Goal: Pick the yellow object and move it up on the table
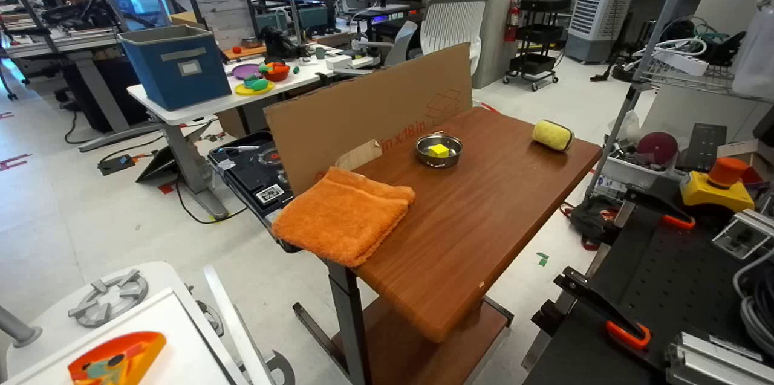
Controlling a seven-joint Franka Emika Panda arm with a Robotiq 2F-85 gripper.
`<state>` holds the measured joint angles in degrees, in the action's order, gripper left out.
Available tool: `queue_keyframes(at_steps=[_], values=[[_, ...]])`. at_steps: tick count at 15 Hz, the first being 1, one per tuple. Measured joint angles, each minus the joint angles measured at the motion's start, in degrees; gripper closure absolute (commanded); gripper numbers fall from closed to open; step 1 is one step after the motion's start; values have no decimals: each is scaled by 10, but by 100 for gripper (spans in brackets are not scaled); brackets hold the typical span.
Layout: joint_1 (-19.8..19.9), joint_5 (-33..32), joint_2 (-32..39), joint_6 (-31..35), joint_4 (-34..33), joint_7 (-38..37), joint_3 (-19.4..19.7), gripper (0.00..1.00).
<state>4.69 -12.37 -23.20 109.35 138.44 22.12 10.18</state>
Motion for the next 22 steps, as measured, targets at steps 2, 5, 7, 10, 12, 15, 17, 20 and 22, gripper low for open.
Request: queue_keyframes(at_steps=[2,5,7,10,12,15,17,20,22], values=[[0,0,0,0,0,0,0,0],[0,0,0,0,0,0,0,0],[0,0,0,1,1,0,0,0],[1,0,5,32,15,-9,0,0],[5,2,29,67,16,-27,4,0],[19,5,100,146,2,-61,13,0],[30,12,157,193,-18,-82,18,0],[48,34,253,242,-61,-111,21,0],[57,44,319,267,-93,-131,21,0]])
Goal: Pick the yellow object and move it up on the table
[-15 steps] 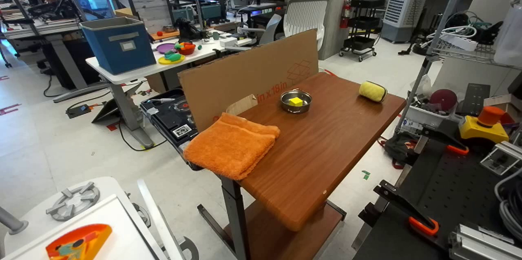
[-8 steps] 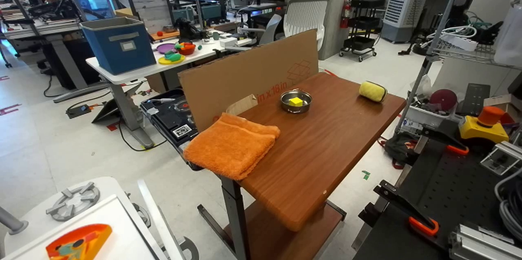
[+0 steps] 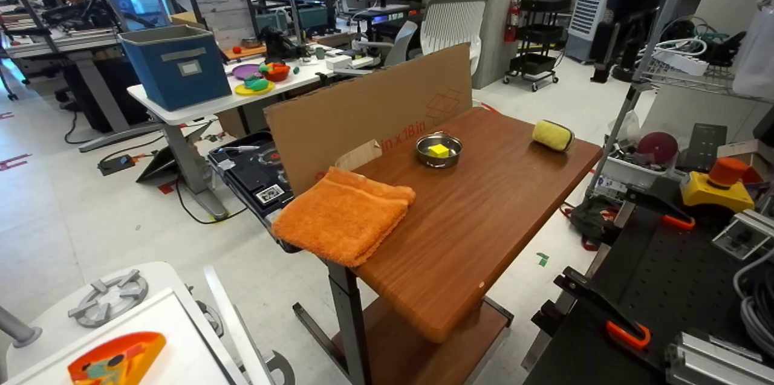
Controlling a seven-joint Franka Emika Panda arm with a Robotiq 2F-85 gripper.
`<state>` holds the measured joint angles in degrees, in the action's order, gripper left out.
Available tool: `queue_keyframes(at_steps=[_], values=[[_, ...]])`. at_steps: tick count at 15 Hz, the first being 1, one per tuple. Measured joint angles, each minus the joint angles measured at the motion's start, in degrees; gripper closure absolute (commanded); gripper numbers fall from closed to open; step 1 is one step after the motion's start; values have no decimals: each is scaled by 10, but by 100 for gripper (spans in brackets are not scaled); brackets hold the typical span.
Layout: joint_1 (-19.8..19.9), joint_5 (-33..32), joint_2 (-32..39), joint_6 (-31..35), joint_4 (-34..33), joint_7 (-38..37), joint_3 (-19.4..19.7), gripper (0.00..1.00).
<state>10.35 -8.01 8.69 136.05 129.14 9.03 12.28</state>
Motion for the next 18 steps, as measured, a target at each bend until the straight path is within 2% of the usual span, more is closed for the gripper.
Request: queue_keyframes(at_steps=[5,10,12,18], values=[[3,52,132,36,-72,-19,-9,0],[8,93,203,49,-127,-29,-30,0],[10,99,225,49,-145,-30,-36,26],[12,101,266,48,-177,-38,-44,73]])
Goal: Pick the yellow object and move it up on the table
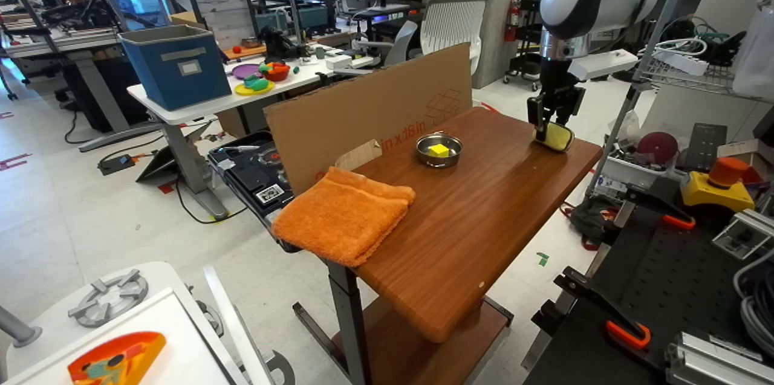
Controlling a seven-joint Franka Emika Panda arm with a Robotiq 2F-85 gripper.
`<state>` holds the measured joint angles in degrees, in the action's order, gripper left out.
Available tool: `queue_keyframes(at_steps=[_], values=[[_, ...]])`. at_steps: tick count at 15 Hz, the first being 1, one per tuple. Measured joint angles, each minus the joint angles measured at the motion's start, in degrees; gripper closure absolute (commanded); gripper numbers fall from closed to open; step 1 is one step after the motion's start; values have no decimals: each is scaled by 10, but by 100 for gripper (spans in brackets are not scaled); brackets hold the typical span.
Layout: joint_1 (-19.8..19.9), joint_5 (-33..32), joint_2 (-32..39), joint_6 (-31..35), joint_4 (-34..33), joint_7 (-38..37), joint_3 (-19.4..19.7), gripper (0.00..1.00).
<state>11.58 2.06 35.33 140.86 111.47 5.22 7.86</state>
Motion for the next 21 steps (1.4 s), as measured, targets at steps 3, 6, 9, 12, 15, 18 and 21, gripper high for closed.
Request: queue_keyframes(at_steps=[3,6,9,12,15,18,21], values=[[0,0,9,-2,-11,-3,-1,95],[-3,0,10,-5,-35,-10,-3,96],[-8,0,11,-16,-78,-22,-9,97],[-17,0,19,-34,-131,-31,-18,97],[-31,-1,57,-48,-190,-45,-23,97],[-44,-3,113,-48,-247,-60,-23,61],[-48,-4,166,-48,-296,-68,-23,39]])
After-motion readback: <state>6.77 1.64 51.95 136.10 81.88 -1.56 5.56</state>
